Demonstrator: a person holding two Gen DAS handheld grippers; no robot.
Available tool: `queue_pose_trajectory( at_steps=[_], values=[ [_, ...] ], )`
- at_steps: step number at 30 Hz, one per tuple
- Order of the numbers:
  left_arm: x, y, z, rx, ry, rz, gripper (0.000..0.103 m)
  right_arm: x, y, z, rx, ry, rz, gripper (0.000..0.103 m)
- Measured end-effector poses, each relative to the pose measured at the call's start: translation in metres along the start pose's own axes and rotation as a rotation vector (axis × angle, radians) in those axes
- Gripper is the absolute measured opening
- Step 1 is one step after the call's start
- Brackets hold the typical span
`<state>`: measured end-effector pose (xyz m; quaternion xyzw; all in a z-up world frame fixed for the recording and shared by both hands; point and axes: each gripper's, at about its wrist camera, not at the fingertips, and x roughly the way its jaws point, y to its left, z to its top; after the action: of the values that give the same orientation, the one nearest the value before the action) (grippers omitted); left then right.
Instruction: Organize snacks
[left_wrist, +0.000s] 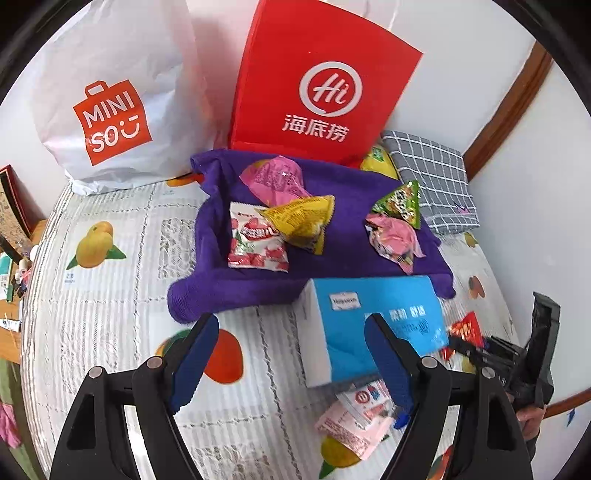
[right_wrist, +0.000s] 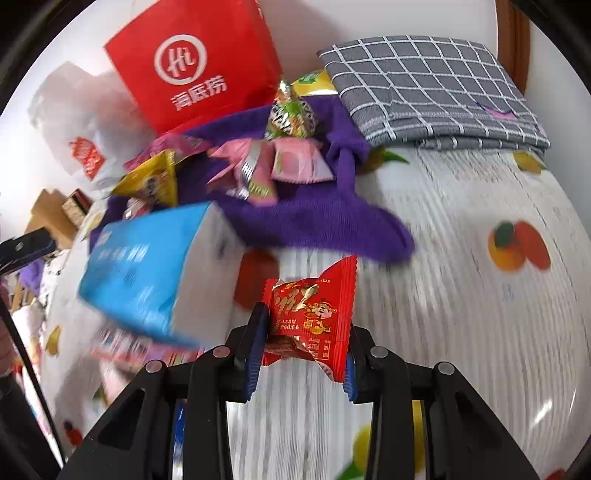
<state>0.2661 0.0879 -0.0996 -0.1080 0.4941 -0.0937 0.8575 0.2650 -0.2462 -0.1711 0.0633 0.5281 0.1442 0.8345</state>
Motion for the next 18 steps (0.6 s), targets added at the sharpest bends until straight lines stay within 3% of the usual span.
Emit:
queue_pose_trajectory(
  at_steps=[6,8,13,18],
  values=[
    [-0.01,-0.007,-0.014,0.008,-0.007,-0.026,0.08,-0.015,0.011,-0.037,-0.081,0.04,-0.04,0.036],
    [-0.012,-0.01,-0.017,0.01,-0.009,-0.032,0.08,-0.021,0.008,-0.046,-0.053,0.041,-0.048,0.037],
    [-0.019,-0.018,-0.024,0.018,-0.012,-0.05,0.08,-0.032,0.004,-0.07,-0.059,0.067,-0.061,0.055],
    [-0.024,-0.024,-0.031,0.025,-0.018,-0.058,0.08,-0.049,0.006,-0.087,-0.148,0.042,-0.167,0.056]
  ],
)
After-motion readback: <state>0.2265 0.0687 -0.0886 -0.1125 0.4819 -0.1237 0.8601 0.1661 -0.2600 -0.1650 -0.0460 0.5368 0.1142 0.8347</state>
